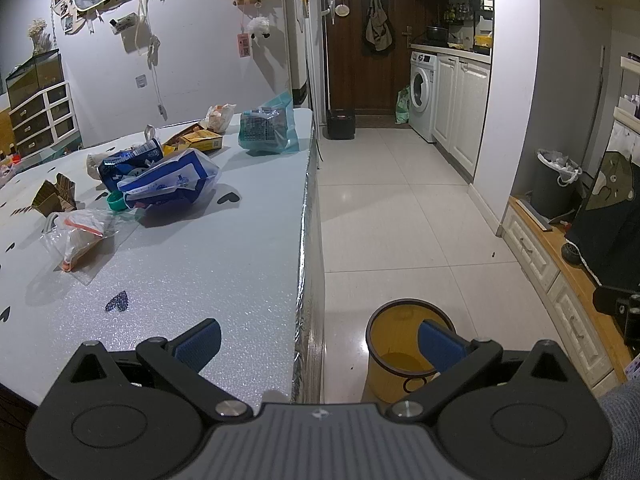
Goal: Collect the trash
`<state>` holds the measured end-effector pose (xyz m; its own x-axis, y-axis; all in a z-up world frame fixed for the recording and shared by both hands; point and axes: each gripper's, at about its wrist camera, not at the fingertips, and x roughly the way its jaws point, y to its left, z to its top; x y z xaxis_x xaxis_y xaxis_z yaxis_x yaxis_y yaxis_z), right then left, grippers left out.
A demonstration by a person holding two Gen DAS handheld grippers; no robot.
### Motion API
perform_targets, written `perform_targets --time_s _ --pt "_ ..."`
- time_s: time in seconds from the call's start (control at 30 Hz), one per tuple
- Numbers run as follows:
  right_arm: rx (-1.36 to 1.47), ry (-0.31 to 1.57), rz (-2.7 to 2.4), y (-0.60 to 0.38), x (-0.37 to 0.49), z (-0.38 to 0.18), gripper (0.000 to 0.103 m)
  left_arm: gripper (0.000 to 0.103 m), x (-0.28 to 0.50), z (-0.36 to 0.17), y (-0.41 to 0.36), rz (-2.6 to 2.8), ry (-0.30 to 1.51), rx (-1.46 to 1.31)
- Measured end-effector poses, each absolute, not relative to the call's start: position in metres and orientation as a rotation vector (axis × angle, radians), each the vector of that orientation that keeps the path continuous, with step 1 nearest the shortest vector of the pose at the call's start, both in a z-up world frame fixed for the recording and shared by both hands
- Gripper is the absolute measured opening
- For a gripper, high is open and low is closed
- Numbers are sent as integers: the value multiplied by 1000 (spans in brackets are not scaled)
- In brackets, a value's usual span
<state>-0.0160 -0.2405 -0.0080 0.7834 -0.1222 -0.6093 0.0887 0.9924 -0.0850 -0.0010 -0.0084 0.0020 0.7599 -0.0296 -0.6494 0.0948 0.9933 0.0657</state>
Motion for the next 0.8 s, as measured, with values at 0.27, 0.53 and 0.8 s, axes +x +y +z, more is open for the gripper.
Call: perform_targets --time_s 0.27,0.53,0.8 --pt "-49 662 -113 -243 -17 -7 103 103 -1 2 -9 -68 705 96" --pt "-37 658 -116 -245 -15 -8 103 103 0 2 -9 -62 695 92" --pt "-1 604 -70 -244 -3 -11 103 103 12 5 8 -42 667 66"
